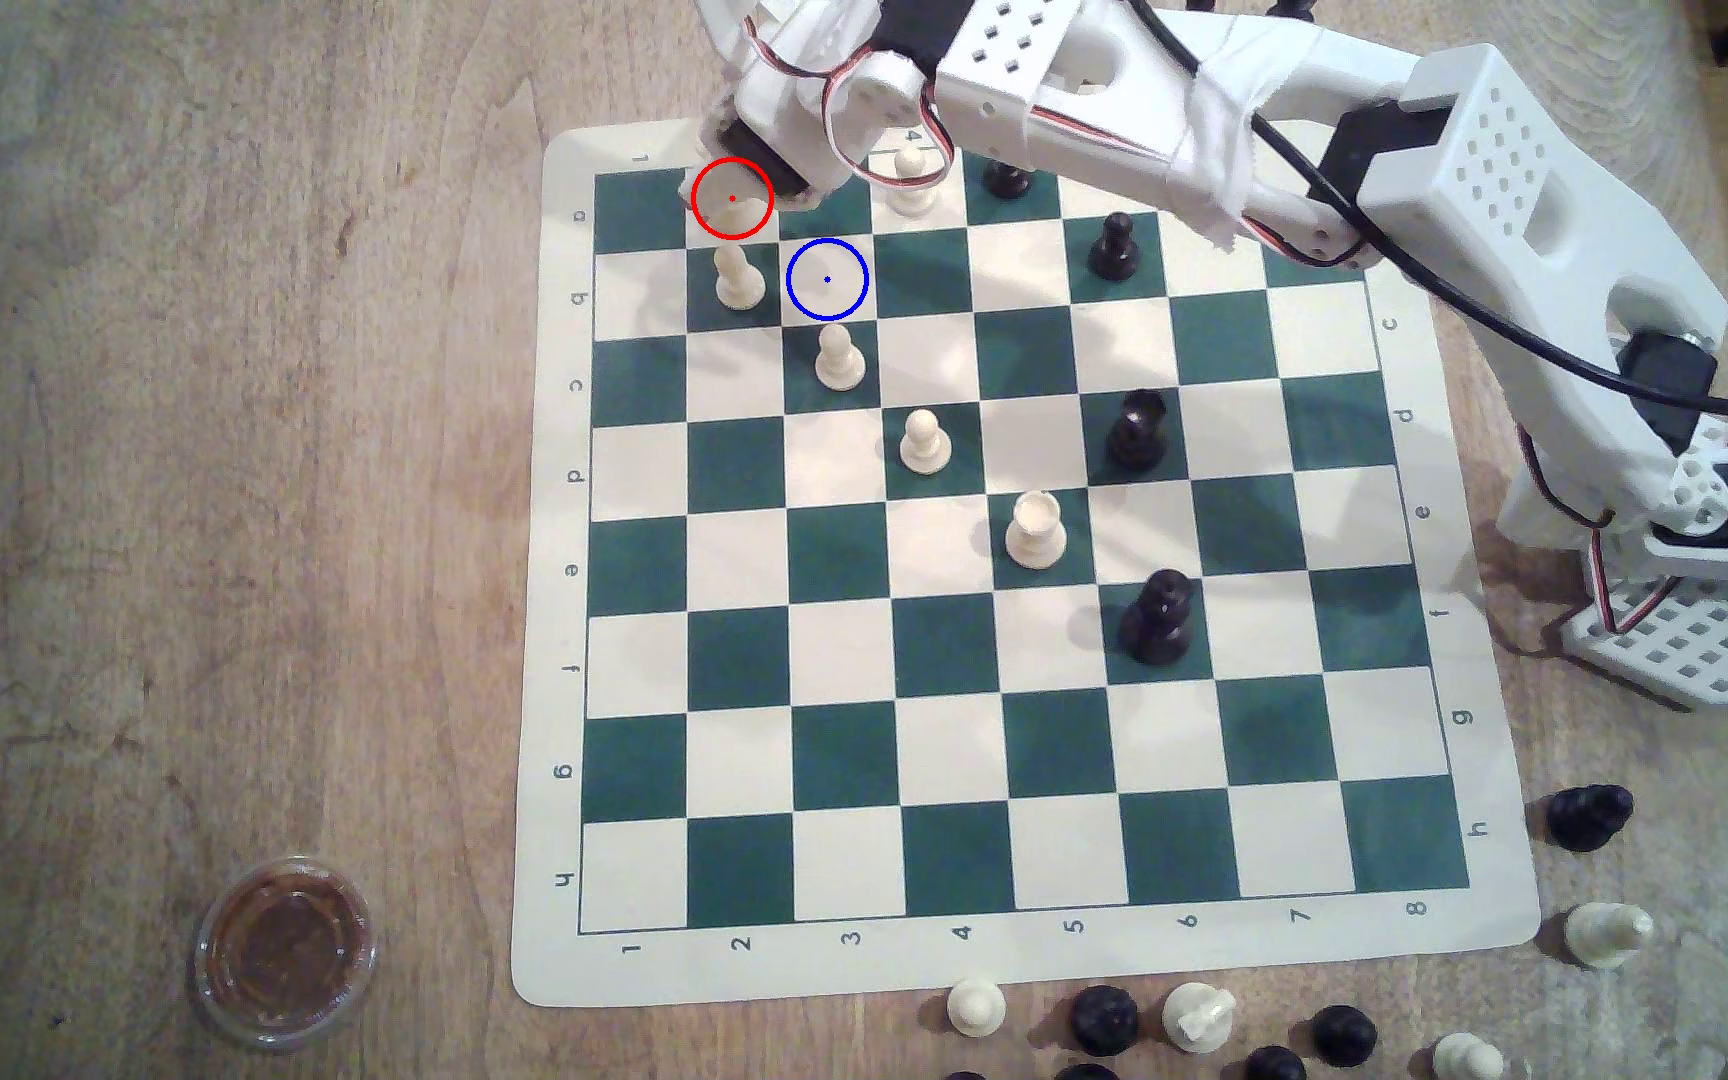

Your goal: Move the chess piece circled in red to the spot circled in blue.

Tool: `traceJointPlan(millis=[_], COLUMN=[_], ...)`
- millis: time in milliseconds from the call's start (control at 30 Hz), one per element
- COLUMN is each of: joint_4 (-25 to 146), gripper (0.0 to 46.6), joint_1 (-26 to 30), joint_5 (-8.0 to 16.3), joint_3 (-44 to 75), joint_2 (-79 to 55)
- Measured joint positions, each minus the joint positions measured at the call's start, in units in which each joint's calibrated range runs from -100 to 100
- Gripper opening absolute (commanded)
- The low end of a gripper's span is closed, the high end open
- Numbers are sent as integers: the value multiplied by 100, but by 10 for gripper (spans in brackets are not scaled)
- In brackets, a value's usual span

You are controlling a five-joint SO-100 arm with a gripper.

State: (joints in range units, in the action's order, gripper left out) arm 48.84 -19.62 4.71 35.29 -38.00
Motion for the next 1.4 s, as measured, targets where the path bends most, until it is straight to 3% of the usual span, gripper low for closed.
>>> traceJointPlan(millis=[500,567,667,933,1400], joint_4=[-24,-24,-24,-24,-24], gripper=[143,128,41,3,3], joint_1=[155,155,155,155,-66], joint_5=[29,29,29,34,20], joint_3=[380,380,380,380,434], joint_2=[-176,-176,-176,-176,-176])
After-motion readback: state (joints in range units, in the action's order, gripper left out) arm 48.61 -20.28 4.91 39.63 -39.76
